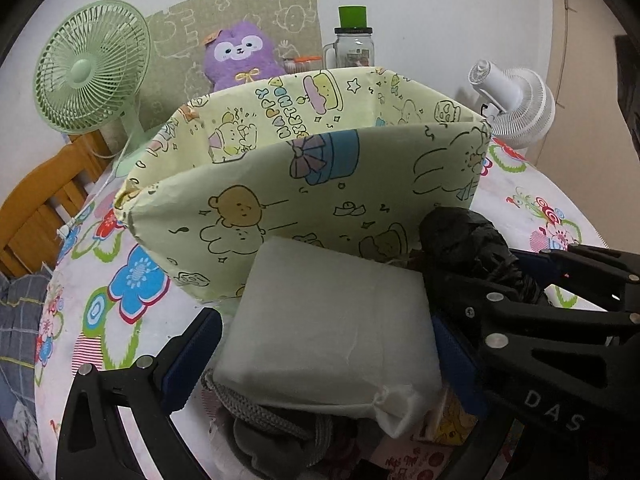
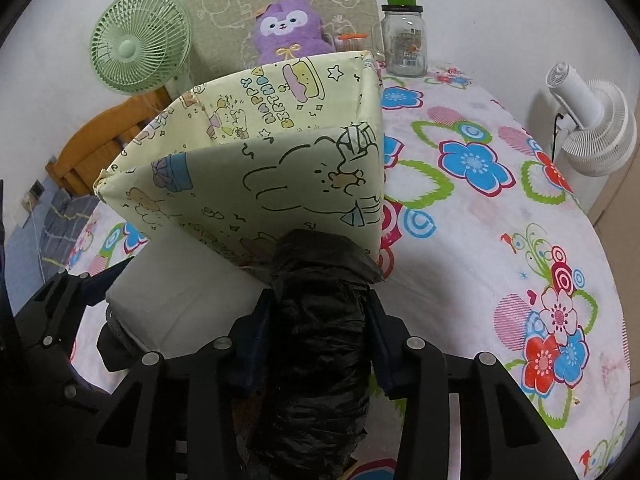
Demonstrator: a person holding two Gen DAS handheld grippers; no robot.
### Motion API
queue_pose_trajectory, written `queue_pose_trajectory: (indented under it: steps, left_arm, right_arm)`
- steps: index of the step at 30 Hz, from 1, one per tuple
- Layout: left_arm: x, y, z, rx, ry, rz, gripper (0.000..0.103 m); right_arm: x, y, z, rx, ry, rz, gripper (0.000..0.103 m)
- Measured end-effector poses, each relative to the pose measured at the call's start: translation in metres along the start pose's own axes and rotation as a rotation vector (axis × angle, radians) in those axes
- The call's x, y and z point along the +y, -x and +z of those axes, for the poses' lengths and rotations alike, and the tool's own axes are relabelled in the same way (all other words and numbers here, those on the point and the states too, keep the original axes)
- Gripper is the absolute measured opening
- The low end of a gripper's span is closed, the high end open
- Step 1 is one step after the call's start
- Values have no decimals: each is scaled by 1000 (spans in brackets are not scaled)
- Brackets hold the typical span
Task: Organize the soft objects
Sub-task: 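Grasp the white folded pad with the left tool while the right tool grasps the black plastic-wrapped roll, then lift the white pad and black roll and carry both over the fabric box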
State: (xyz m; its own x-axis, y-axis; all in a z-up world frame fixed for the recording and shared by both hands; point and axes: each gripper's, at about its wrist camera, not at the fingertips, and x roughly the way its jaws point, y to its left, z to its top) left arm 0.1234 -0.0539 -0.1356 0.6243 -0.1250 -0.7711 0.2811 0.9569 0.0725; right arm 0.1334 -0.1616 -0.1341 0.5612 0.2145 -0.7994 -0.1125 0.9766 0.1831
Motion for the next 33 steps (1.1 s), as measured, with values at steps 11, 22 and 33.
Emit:
queue_pose_trajectory:
  steps: [11, 22, 33]
  left_arm:
    - [0, 1, -3, -6, -3, -38, 86]
    - [3, 14, -3, -33, 22, -46, 72]
    - [5, 33, -4, -85, 33, -45, 68]
  right_arm:
    - [0, 1, 2, -7, -2, 3, 46]
    - [4, 14, 1, -40, 1, 7, 46]
    - [10, 34, 0, -88, 9, 9, 46]
